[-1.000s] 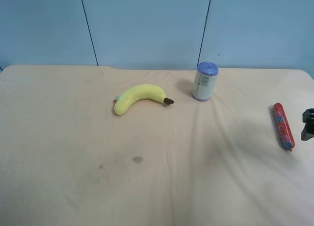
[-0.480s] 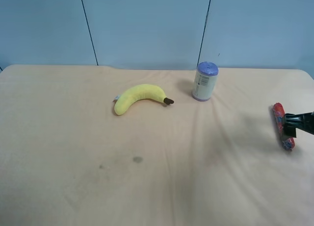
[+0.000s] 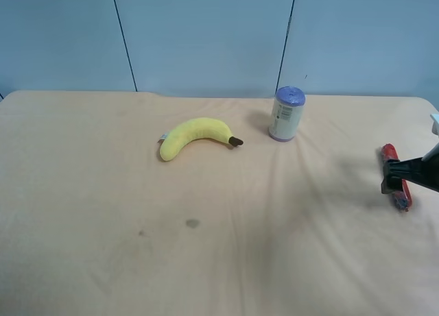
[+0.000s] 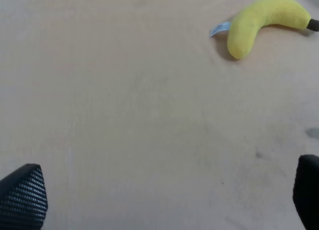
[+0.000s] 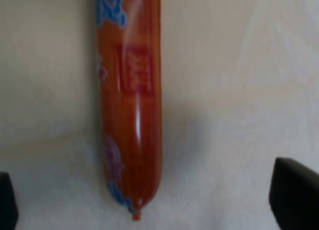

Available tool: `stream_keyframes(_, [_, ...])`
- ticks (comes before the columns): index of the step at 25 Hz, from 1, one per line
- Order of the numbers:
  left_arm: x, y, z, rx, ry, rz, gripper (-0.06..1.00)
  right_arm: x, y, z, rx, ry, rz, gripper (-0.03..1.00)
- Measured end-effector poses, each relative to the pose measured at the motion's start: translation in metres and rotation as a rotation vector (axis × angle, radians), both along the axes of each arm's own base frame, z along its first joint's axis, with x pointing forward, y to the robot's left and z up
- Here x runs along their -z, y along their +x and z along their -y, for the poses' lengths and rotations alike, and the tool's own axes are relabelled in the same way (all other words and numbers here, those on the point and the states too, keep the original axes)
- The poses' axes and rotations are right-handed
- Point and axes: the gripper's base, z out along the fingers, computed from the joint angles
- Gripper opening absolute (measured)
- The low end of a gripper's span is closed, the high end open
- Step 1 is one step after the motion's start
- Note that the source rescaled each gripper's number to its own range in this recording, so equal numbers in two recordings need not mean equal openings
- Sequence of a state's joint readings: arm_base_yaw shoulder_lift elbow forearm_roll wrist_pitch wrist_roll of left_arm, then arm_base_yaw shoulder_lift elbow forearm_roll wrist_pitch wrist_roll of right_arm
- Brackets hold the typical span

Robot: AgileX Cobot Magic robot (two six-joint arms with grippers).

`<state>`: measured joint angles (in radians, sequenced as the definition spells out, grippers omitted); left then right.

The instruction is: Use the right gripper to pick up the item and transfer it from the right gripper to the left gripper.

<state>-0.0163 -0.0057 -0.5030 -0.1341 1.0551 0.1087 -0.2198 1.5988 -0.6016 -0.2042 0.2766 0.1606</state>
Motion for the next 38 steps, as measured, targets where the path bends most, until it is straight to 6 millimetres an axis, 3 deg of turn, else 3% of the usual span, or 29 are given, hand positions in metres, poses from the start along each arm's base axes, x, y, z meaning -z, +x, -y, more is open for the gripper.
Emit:
stream_keyframes(12, [0.0,0.0,0.0,0.0,0.0,0.0,1.0,0.016,0.008,0.009,0.021,0.011,0.03,1.0])
stream_keyframes(19, [0.0,0.0,0.0,0.0,0.0,0.0,1.0,0.037,0.012,0.008,0.015,0.028,0.015,1.0])
stream_keyframes(25, [0.0,0.0,0.0,0.0,0.0,0.0,1.0,0.04,0.016,0.009,0.012,0.03,0.051,1.0])
stream_keyframes(30, [0.0,0.0,0.0,0.0,0.0,0.0,1.0,0.04,0.017,0.009,0.021,0.034,0.053,0.91])
stream_keyframes(38, [0.0,0.0,0.0,0.0,0.0,0.0,1.0,0.038,0.017,0.006,0.014,0.035,0.049,0.9])
